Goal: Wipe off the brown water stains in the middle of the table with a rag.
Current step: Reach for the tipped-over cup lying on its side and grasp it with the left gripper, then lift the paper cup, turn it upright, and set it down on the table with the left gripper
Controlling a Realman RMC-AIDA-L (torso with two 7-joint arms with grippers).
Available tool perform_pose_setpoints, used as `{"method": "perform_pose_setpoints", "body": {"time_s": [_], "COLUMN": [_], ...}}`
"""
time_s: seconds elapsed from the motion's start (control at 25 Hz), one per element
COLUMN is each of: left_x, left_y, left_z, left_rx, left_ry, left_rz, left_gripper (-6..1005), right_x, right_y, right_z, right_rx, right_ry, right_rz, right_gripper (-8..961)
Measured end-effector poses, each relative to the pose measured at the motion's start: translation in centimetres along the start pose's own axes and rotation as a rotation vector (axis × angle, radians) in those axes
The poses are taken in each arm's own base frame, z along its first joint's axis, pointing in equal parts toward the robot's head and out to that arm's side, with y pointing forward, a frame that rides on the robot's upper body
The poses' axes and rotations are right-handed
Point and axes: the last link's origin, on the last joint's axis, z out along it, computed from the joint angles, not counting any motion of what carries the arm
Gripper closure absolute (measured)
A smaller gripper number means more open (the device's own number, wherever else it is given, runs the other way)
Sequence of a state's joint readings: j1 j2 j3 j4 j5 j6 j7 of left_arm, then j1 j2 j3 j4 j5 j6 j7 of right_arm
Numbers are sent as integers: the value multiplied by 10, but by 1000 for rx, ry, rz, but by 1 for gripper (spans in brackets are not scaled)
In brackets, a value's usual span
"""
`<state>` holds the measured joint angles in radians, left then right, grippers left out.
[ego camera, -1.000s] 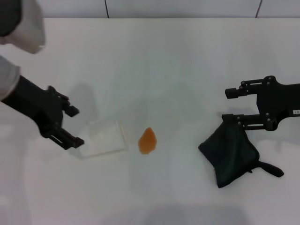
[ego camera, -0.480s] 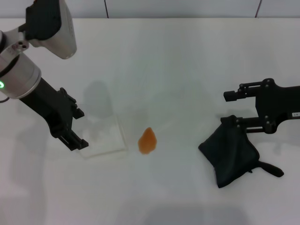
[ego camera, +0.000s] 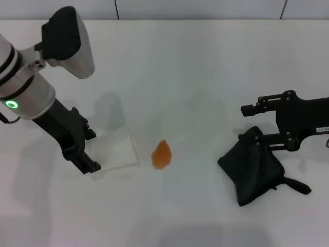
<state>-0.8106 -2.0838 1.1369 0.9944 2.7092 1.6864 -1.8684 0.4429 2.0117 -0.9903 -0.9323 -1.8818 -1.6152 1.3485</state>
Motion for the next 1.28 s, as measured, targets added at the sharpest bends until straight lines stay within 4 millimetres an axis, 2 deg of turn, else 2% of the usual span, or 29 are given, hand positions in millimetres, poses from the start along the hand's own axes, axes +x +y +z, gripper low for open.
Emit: {"method": "perform_pose_setpoints", "body": {"time_s": [0.56,1.0,1.2,1.28], "left_x": [2,9,9,8], "left_y": [-1,-2,-1,-1], "left_z": [23,29,33,32], "left_rx": [18,48,48,54], "left_ry": [-20,-13,-18,-15], "left_rz": [31,79,101,98], "left_gripper": [136,138,277,285], "right_x": [0,2,2,1], "right_y": [0,-4,-7,-7], "right_z": [2,4,5,5], "right_rx": [1,26,40,40], "right_ry": [1,6,9,10], "right_rz": [-4,-1,-2,-3], "right_gripper": [355,358,359,359]}}
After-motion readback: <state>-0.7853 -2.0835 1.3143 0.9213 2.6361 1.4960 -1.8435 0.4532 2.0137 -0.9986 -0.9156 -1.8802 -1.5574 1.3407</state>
